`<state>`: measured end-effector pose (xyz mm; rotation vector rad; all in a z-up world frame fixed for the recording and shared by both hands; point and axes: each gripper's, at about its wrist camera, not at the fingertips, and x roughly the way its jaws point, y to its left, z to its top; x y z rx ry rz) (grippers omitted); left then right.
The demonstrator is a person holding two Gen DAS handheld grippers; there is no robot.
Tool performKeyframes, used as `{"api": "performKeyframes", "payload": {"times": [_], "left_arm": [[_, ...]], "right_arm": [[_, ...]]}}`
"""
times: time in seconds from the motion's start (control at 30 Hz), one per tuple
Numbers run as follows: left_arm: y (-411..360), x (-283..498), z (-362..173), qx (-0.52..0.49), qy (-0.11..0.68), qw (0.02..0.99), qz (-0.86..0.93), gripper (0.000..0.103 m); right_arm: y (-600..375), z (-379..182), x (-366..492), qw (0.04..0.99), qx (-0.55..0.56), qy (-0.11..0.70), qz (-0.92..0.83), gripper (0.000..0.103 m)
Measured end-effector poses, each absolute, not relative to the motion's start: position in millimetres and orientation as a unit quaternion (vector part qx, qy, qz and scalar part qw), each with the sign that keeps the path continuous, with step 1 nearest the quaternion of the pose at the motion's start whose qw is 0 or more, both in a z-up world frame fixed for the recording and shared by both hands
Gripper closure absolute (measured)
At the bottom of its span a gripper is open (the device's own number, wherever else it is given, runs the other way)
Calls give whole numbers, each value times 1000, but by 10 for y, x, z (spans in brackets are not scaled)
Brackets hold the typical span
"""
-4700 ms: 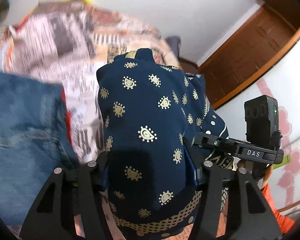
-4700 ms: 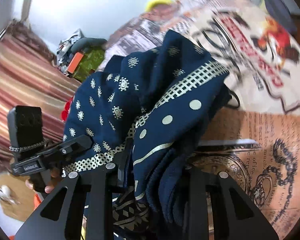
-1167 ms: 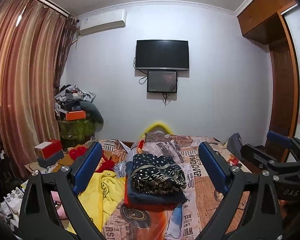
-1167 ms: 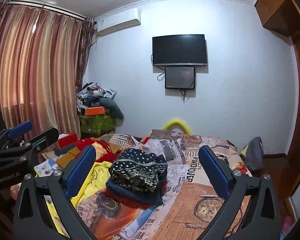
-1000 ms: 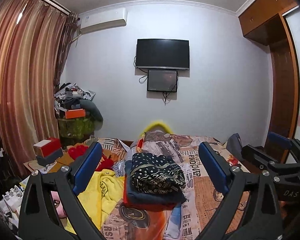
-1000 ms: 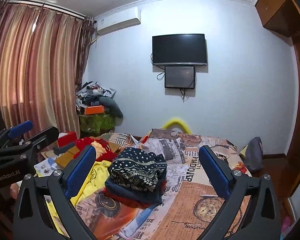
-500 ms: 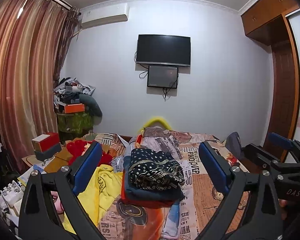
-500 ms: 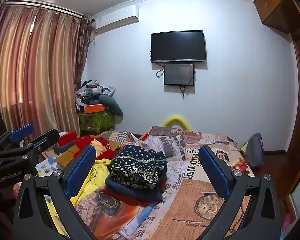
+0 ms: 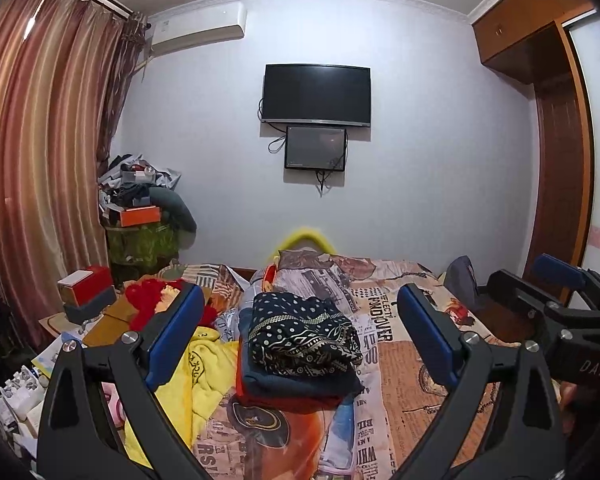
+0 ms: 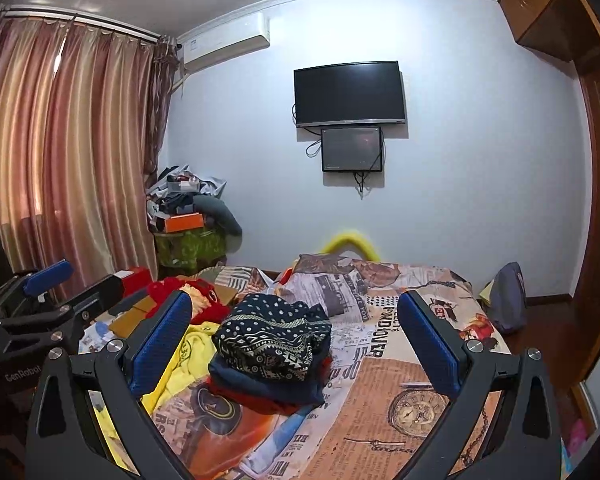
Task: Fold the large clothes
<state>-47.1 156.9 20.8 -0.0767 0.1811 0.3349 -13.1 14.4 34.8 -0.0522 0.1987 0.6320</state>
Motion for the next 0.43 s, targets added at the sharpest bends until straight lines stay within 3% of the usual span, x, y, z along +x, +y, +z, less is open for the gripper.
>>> {"api": "performKeyframes", "payload": {"times": [0.43], "left_arm": [[1571,-469,184,-38,95,982,158,6]], "right_arm": [[110,354,-95,946,-15,101,307,1]]}}
